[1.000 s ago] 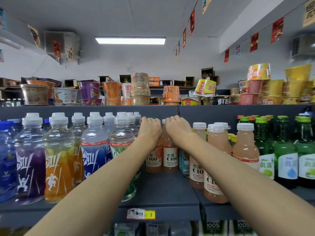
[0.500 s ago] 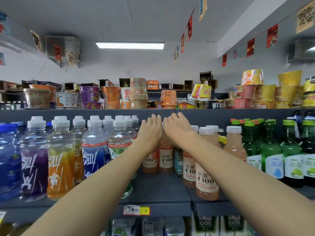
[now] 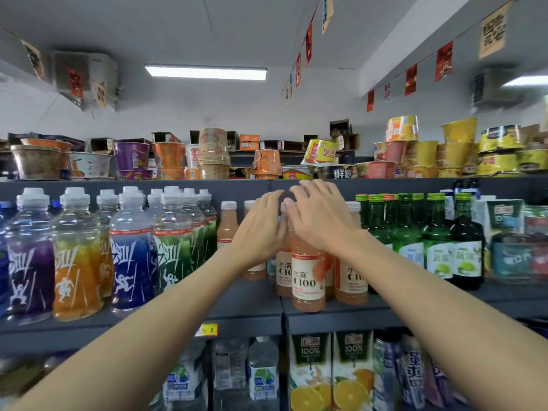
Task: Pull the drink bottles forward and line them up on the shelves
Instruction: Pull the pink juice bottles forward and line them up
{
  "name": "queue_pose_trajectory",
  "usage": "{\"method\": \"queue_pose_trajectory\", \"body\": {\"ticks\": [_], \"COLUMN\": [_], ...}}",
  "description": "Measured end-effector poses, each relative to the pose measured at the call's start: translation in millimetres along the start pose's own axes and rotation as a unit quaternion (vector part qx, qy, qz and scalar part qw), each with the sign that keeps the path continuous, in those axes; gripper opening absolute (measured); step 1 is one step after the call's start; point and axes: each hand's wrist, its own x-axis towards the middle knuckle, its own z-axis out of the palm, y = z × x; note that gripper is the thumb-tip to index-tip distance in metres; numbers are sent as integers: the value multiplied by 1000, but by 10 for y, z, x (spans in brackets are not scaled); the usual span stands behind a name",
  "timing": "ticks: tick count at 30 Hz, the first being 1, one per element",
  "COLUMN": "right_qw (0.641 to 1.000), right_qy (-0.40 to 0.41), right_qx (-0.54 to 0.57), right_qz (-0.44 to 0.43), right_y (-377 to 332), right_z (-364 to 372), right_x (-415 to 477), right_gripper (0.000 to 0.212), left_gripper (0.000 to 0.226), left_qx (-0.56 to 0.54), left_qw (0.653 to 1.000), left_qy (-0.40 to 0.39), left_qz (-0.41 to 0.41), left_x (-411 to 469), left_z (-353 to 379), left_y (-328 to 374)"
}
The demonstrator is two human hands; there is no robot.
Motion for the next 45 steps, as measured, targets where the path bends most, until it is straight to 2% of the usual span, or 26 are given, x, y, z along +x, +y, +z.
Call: {"method": "queue_pose_trajectory", "body": {"ticks": [2, 4, 7, 11, 17, 24, 32, 40, 43, 45], "right_qw": [997, 992, 988, 981, 953, 945, 943, 933, 938, 948], "right_qy": [27, 42, -4, -67, -100, -72, -57, -71, -85, -99], "right_qx": [67, 87, 77, 88, 189, 260, 303, 328, 311, 286], "right_qz": [39, 79, 135, 160, 216, 186, 129, 132, 125, 97], "right_y": [133, 282, 503, 617, 622, 490, -120, -733, -824, -811], "right_z": [-22, -29, -25, -34, -58, -113, -102, 51, 93, 102], "right_x": [-114, -220, -350, -425, -364, -324, -141, 146, 198, 216], "right_gripper": [52, 46, 35, 40, 40, 36, 33, 35, 40, 43], "left_gripper": [47, 51, 62, 69, 54, 49, 51, 58, 64, 78], "left_qx": [-10, -19, -20, -53, -67, -50, 15, 110, 139, 221], "left_qw": [1000, 999, 998, 997, 995, 993, 987, 968, 962, 949], "left_qy": [1, -19, -54, -54, -46, -76, -107, -156, -189, -212], "left_qz": [15, 33, 26, -14, -53, -69, -118, -163, -140, -77], "left_x": [-35, -57, -75, -46, -3, 29, -129, -167, -138, -99], "left_z": [-4, -2, 30, 69, 35, -306, -811, -926, -969, -1016], "left_y": [97, 180, 266, 348, 506, 323, -41, -238, -304, -354]}}
